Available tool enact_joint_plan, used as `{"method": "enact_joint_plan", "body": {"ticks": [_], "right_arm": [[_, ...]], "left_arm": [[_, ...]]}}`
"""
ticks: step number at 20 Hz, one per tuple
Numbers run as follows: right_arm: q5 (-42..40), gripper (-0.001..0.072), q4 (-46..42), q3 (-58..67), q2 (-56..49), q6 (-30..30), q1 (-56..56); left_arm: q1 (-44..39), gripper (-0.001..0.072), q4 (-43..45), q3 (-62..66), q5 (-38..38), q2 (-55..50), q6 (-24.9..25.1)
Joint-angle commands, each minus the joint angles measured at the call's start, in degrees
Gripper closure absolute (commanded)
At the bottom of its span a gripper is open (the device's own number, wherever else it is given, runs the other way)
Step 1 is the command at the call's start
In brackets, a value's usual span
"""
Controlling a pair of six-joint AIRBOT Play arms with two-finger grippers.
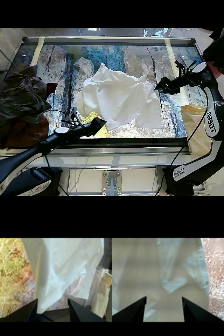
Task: Fold the shirts.
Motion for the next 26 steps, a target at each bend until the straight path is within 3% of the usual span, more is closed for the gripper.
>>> {"method": "enact_joint_plan", "body": {"ticks": [1,7,9,12,20,25,26], "right_arm": [[1.5,0.0221,-0.5,0.0,0.0,0.1,0.7],[-4.5,0.0221,-4.5,0.0,-0.1,1.5,0.6],[-6.3,0.0272,-4.9,0.0,-0.6,1.7,0.6],[-6.6,0.0278,-7.9,0.0,-3.0,4.7,0.2],[-2.6,0.0267,-5.4,0.0,-9.0,3.4,-1.9],[0.2,0.0268,1.9,0.0,-12.1,-0.6,-1.9],[-0.2,0.0301,2.7,0.0,-12.4,-0.6,-1.9]], "left_arm": [[-0.1,0.0253,-0.1,2.0,-0.2,-5.9,-4.7],[-0.8,0.0255,1.2,2.3,-0.3,-7.4,-4.7],[-1.0,0.0256,1.1,2.5,-0.9,-8.0,-4.7],[-2.0,0.0257,1.1,4.2,-1.2,-9.0,-4.7],[-2.4,0.0267,1.2,9.4,-1.1,-14.4,-4.5],[-2.4,0.0267,1.0,9.4,-0.8,-15.6,-4.5],[-2.4,0.027,1.0,9.4,-0.3,-15.6,-4.5]]}}
